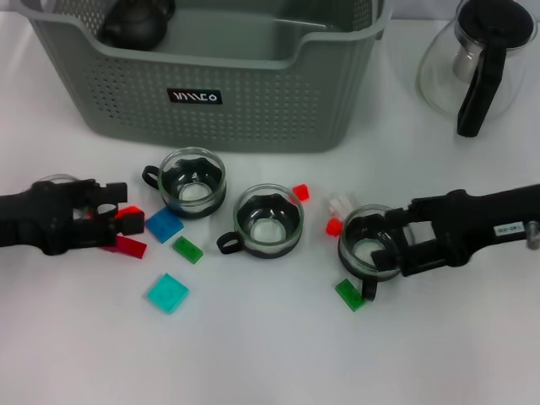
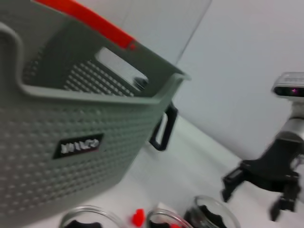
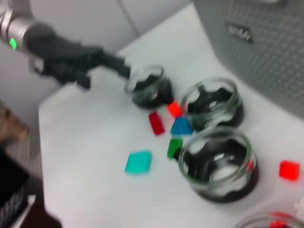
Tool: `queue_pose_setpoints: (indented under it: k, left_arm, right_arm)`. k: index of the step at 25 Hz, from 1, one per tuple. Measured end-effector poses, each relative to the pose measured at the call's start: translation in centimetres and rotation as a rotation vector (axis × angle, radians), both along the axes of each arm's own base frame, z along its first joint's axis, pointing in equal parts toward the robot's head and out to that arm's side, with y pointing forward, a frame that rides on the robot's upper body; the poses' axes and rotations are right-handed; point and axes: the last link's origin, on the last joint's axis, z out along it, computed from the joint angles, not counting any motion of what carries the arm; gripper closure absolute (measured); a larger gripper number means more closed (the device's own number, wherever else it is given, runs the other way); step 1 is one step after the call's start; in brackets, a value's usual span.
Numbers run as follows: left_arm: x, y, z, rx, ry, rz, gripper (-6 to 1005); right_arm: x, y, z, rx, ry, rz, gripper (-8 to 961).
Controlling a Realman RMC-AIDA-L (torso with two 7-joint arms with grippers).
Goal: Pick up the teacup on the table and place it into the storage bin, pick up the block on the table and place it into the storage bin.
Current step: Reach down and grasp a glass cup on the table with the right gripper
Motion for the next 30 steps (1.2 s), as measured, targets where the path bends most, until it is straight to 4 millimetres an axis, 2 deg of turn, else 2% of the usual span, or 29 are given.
queue_pose_setpoints:
  k: [5, 8, 13, 17, 19, 26, 30]
  left_arm:
    - [-0.6, 0.4, 0.2, 0.055, 0.002, 0.040, 221]
    - [-0.7, 0.6, 0.1, 0.064, 0.009, 0.050, 221]
    - [-1.0, 0.6, -0.3, 0.071, 0.006, 0.073, 221]
    - [-1.1, 0.5, -0.7, 0.069, -0.003, 0.088, 221]
    - [-1.1, 0.5, -0.9, 0.065, -0.010, 0.092, 221]
    - [-1.3, 0.6, -1.3, 0.079, -0.010, 0.103, 221]
    - [-1.6, 0.8, -1.5, 0.087, -0.003, 0.119, 222]
  right_arm:
    - [-3.5, 0.8, 2.2, -0.078, -0.099, 0.125, 34]
    - [-5.6, 1.6, 2.5, -0.106, -0.197, 0.193, 34]
    - [-8.7, 3.0, 1.1, -0.154, -0.393, 0.308, 35]
    - [-11.0, 3.9, -1.0, -0.136, -0.522, 0.302, 140]
    - [-11.4, 3.9, -1.4, -0.131, -0.540, 0.287, 192]
    - [-11.9, 2.4, -4.1, -0.188, -0.651, 0.355, 205]
    - [-12.2, 2.2, -4.7, -0.187, -0.622, 0.271, 210]
